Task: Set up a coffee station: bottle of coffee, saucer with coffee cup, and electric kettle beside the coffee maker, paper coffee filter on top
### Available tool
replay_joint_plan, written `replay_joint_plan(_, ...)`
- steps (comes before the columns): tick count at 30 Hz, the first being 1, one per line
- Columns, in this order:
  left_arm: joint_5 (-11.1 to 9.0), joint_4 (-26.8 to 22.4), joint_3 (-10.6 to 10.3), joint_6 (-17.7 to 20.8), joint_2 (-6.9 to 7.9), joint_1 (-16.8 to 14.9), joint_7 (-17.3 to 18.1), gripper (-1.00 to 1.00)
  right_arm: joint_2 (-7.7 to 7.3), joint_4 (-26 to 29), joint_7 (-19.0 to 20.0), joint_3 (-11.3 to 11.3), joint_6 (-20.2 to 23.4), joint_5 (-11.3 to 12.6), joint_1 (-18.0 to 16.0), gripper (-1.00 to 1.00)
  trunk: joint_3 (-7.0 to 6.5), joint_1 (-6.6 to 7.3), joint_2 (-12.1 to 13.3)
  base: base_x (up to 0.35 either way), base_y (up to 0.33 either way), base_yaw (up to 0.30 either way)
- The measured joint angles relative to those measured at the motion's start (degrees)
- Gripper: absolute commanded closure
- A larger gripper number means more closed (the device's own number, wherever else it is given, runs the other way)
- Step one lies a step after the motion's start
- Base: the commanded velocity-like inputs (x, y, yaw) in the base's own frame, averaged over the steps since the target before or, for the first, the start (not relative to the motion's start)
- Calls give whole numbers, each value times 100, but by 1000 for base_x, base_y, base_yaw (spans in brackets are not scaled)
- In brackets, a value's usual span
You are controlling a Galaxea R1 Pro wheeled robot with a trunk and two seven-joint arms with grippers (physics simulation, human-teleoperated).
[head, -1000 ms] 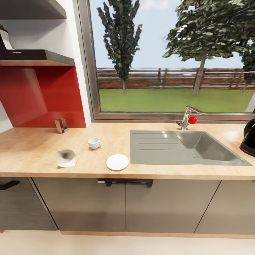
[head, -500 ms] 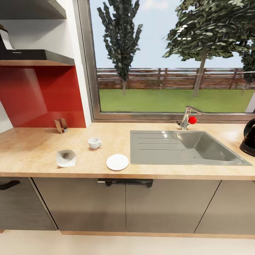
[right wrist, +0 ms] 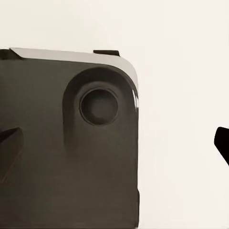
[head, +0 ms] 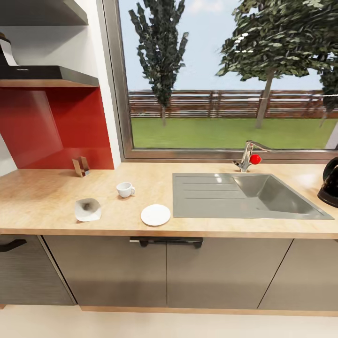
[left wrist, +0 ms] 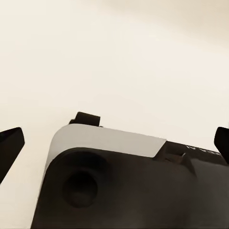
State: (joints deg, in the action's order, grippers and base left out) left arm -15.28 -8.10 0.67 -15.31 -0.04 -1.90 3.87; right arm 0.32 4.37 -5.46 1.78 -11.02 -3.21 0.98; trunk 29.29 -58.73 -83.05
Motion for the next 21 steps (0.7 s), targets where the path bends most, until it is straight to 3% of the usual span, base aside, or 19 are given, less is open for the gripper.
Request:
replay_joint_plan(1, 0, 0, 0, 0, 0, 0, 0, -100, 32, 0, -32, -11, 32, 0, -33, -100, 0, 0, 0, 0, 0, 0)
replay_joint_plan(6, 89, 43, -52, 21, -54, 0, 18, -100, -103, 161, 120, 138, -127, -144, 130, -100, 0, 0, 0, 0, 0, 0)
replay_joint_plan(13, 83, 60, -43, 18, -57, 0, -22, -100, -99, 308, 159, 173, -351, -119, 357, -100, 0, -2, 0, -97, 0, 0)
replay_joint_plan(21, -106, 95, -39, -104, -58, 0, -29, -100, -69, 310, 160, 180, -346, -117, 392, -100, 0, 0, 0, -58, 0, 0)
